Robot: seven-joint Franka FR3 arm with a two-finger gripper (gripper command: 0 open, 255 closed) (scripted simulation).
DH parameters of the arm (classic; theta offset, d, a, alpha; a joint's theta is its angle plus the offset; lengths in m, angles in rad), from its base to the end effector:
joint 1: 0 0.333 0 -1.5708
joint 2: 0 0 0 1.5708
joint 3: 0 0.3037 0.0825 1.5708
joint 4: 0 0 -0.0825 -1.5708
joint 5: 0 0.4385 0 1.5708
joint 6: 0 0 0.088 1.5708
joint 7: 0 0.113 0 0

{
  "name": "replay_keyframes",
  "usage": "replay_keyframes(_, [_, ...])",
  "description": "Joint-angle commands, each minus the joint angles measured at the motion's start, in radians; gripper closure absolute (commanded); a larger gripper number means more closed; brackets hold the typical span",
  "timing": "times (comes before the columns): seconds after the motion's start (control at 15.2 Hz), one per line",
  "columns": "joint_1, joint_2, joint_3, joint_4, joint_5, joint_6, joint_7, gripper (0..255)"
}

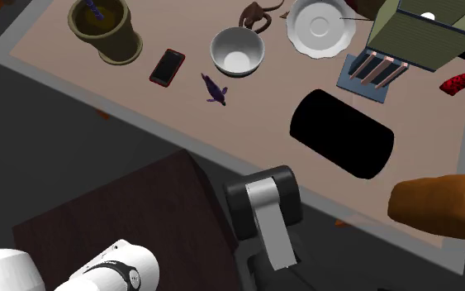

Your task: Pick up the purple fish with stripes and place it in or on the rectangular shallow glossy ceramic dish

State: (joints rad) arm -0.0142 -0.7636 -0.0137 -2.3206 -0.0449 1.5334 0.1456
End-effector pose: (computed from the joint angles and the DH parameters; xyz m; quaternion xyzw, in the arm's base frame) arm 0.3719 -0.0165 0.5830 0.9961 -0.0852 -0.0107 0.0184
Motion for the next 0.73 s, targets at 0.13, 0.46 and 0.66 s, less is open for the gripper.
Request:
replay_keyframes(0.13, [0.018, 0.016, 0.027, -0.037, 0.014, 0.051, 0.014, 0])
replay_keyframes(0.46, [0.062, 0.078, 0.095, -0.113, 0.046, 0.182, 0.05, 0])
replay_keyframes(0.66, [0.089, 0.129, 0.137, -0.147, 0.063, 0.263, 0.071, 0])
